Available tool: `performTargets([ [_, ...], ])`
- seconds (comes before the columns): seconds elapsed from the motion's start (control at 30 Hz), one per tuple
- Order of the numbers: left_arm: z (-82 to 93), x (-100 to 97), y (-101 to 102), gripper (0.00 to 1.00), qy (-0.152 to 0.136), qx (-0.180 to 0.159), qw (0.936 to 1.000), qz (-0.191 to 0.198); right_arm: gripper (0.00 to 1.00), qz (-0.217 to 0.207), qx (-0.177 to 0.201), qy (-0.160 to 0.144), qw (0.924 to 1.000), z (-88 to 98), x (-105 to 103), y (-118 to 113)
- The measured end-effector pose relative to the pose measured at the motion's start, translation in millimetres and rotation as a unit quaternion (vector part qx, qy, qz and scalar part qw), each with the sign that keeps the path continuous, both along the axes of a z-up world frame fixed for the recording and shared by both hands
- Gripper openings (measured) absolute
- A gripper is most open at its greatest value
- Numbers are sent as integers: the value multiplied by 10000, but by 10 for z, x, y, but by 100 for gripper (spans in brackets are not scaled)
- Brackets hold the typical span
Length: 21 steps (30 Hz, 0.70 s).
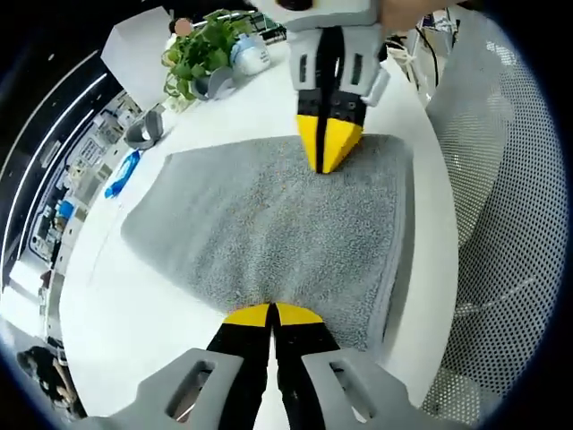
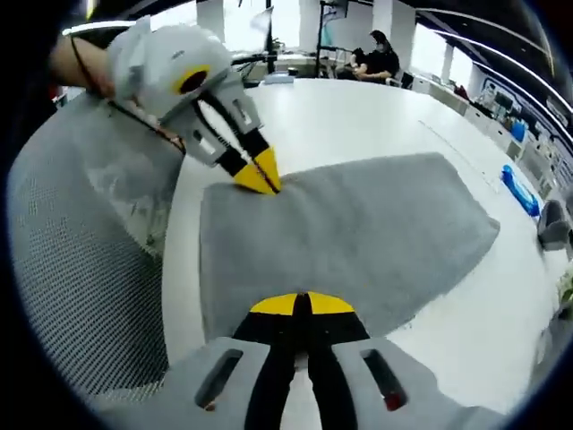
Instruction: Fold the towel on the table until its edges align and the towel forms a compact rectangular stack.
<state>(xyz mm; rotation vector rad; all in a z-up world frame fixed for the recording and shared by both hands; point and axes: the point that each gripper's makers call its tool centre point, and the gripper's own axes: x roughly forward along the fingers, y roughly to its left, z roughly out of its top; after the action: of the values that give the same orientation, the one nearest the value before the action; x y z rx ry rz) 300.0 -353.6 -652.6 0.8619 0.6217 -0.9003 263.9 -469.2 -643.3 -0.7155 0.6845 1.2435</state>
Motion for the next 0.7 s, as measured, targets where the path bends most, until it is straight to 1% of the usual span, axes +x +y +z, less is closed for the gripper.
performTargets([
  [0.03,2,13,-7,1,46,-7,10000,22,0,136,-49,-93,9999,8,-61,-19],
  [0.13,5,16,-11,1,91,-87,9999,109,1,479,-166,-140,9986,7,-296,-50],
  [0.17,4,13,-7,1,63,-137,9998,129,3,700,-262,-239,9969,-3,-378,-63],
  [0.2,5,14,-7,1,58,-152,9998,141,4,866,-352,-344,9950,-17,-418,-77],
  [0.23,5,12,-9,1,48,-146,9998,128,3,1074,-594,-534,9910,-56,-444,-123],
  [0.3,4,7,-17,1,-22,-61,10000,32,5,1295,-729,-829,9854,-78,-449,-138],
  [0.37,0,3,-25,1,-81,35,10000,-23,9,1331,-785,-873,9841,-110,-459,-137],
  [0.43,2,0,-31,1,-143,161,9997,-90,8,1622,-931,-1184,9752,-128,-419,-138],
  [0.47,1,-2,-32,1,-162,186,9996,-112,7,1676,-989,-1267,9727,-135,-397,-139],
  [0.5,3,3,-27,1,-162,185,9996,-103,7,1631,-996,-1212,9741,-149,-401,-143],
  [0.53,4,6,-23,1,-154,176,9997,-89,7,1679,-1036,-1242,9724,-151,-395,-149],
  [0.6,4,8,-17,1,-127,125,9998,-48,8,1881,-1326,-1523,9612,-152,-334,-200],
  [0.63,3,7,-16,1,-129,123,9998,-54,8,1947,-1417,-1608,9572,-165,-321,-221],
  [0.67,2,4,-18,1,-148,143,9998,-86,8,2006,-1340,-1651,9563,-169,-329,-195],
  [0.7,1,2,-19,1,-170,171,9996,-122,8,1962,-1327,-1575,9587,-163,-341,-208],
])
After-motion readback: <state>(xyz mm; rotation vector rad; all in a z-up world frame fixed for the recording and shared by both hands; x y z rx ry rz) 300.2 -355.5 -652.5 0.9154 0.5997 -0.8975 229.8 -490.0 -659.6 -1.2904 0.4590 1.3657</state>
